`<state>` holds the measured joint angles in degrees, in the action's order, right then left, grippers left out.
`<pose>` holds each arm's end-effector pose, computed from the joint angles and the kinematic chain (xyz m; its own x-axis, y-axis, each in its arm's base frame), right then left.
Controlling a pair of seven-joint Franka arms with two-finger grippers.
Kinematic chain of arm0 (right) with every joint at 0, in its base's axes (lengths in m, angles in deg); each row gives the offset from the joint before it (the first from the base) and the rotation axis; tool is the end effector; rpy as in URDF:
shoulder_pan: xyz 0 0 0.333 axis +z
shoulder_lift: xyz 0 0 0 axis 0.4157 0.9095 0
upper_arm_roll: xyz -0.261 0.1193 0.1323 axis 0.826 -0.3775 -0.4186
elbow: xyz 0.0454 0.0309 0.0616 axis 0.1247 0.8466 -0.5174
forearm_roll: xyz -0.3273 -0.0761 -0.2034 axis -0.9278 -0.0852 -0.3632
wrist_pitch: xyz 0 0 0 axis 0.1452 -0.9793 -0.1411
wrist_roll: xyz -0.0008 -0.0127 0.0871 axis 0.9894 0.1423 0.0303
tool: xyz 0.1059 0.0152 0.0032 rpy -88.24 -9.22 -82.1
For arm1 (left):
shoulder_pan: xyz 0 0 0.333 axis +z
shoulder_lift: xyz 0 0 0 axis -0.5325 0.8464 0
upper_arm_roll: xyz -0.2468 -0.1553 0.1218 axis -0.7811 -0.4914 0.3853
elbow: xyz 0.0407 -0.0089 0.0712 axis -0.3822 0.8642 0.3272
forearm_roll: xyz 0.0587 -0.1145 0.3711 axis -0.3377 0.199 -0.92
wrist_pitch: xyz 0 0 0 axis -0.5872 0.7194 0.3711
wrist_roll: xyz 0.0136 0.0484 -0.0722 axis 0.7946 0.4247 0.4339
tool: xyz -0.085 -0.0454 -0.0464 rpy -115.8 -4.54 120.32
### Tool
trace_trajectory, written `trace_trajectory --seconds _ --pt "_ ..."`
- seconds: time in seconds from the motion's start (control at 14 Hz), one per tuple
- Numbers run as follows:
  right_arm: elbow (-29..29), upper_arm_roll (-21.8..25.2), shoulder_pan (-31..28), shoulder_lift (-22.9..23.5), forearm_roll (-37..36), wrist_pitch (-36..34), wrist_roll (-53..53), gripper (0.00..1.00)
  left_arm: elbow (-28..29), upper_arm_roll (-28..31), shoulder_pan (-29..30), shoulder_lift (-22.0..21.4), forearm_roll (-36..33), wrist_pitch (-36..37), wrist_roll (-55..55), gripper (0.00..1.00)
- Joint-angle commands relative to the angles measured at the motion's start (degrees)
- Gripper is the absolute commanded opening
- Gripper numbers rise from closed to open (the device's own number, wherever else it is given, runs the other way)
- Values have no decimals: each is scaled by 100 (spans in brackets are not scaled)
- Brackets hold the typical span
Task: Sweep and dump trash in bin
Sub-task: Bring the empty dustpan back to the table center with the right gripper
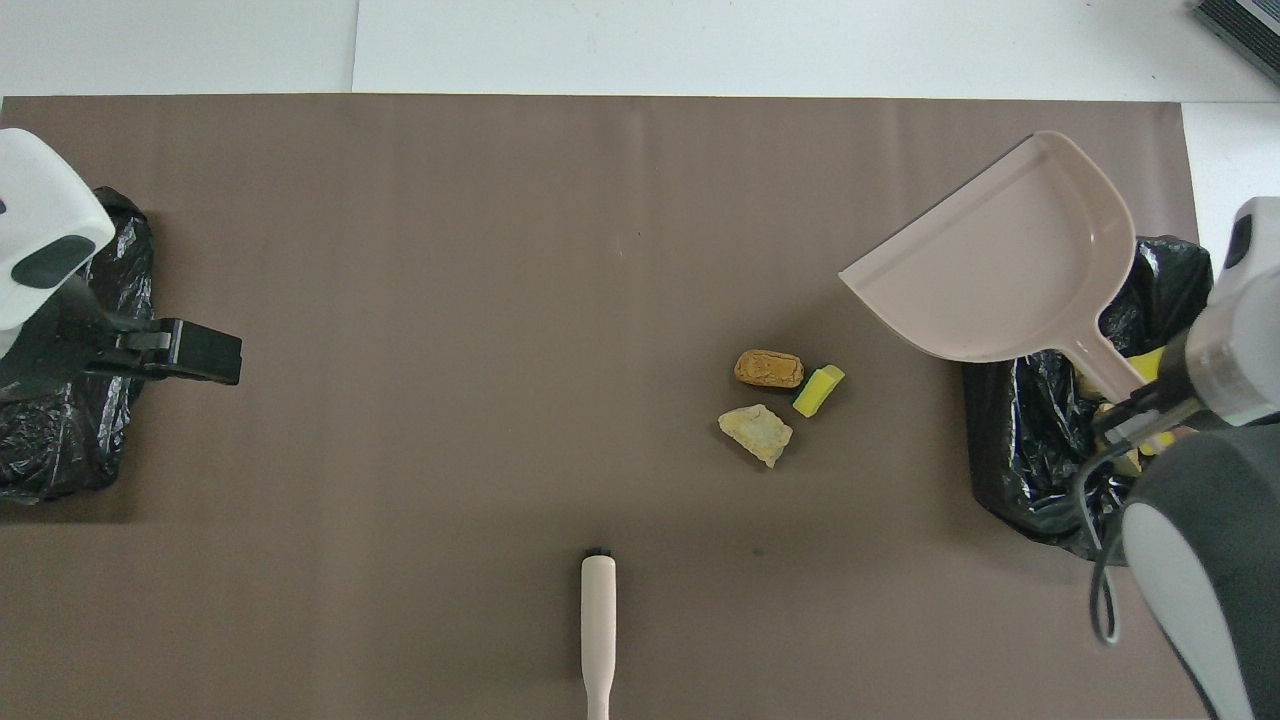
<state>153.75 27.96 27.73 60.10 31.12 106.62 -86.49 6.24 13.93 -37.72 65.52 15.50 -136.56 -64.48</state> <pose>0.5124 0.0700 0.5939 0.9070 0.3840 -0.1729 0.4115 -0.8955 0.1697 0.5174 -0.1166 0.6675 0.9938 -0.1089 -0.0247 -0.1087 -0.9940 0.0085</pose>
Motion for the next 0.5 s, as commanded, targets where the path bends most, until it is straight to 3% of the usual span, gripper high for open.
trace_trajectory --seconds 0.0,0.43 --pt "-30 62 569 417 481 331 1658 0 -442 -54 97 286 63 311 -114 100" --pt "-336 62 1766 1551 1209 1517 4227 0 -487 60 124 173 98 329 -764 100"
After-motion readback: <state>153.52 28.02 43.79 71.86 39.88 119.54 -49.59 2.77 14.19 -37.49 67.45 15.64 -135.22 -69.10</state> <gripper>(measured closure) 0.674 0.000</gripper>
